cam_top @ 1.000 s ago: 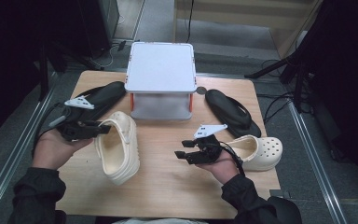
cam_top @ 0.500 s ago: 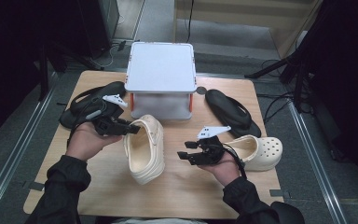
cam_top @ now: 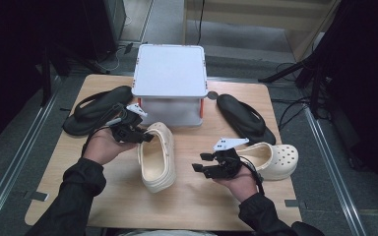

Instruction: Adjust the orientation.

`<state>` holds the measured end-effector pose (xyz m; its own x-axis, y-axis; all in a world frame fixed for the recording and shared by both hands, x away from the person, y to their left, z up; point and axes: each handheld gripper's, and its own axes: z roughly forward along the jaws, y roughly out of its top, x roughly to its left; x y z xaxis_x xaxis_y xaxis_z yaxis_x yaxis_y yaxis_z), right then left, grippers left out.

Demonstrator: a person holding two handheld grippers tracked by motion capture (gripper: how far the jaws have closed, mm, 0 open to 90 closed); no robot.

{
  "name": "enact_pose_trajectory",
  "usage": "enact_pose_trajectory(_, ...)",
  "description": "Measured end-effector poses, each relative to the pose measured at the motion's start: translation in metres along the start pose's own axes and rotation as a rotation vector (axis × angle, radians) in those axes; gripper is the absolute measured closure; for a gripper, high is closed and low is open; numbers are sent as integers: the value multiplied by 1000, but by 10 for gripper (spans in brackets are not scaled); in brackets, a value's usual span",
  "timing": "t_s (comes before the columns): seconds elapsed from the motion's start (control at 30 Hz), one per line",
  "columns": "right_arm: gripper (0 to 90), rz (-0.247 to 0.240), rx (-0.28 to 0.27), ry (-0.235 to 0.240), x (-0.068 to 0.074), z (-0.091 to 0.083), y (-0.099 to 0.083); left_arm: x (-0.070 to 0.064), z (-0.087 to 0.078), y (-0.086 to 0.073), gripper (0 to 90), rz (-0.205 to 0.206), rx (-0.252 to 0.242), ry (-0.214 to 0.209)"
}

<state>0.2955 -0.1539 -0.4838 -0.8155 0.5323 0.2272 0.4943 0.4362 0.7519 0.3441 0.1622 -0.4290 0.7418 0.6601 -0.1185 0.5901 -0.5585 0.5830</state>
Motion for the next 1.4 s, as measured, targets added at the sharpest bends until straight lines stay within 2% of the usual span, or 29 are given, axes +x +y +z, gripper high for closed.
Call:
enact_pose_trajectory(0.13, 473, 16, 3, 19, -1, 0, -1, -3, 2, -1, 768, 1, -10, 4)
enact_pose_trajectory(0.37, 477, 18, 10, 33, 1, 2, -1, -15, 14, -4, 740, 32, -8, -23)
enact_pose_trajectory(0.57, 477, 7, 20, 35, 3, 4, -1, -26, 22, -3, 715, 85, 19, -17)
enact_pose_trajectory(0.73, 477, -2, 33, 41, 6, 8, -1, -22, 24, -7, 678, 53, 2, -69)
enact_pose_trajectory(0.8, 477, -10, 33, 44, 7, 9, -1, -24, 25, -8, 656, 63, 6, -71)
enact_pose_trajectory(0.83, 478, -13, 35, 45, 8, 10, -1, -25, 25, -7, 653, 54, 5, -65)
enact_pose_trajectory(0.97, 482, -16, 38, 48, 10, 10, -1, -21, 20, -9, 618, 29, 5, -86)
enact_pose_trajectory(1.13, 490, -16, 28, 51, 9, 10, -1, -18, 0, -11, 581, -5, -76, -86)
enact_pose_trajectory(1.2, 491, -15, 27, 52, 9, 10, -1, -16, -5, -12, 576, -13, -91, -90)
enact_pose_trajectory(1.27, 506, -19, 29, 50, 11, 10, -1, -12, -14, -17, 605, -35, -132, -40)
enact_pose_trajectory(1.3, 525, -22, 29, 49, 11, 10, -1, -10, -16, -21, 661, -38, -143, -15)
enact_pose_trajectory(1.33, 551, -29, 25, 51, 11, 10, -1, -10, -16, -21, 703, -38, -143, -15)
enact_pose_trajectory(1.4, 637, -36, 22, 56, 13, 10, -1, -2, -16, -32, 764, -91, -164, -1)
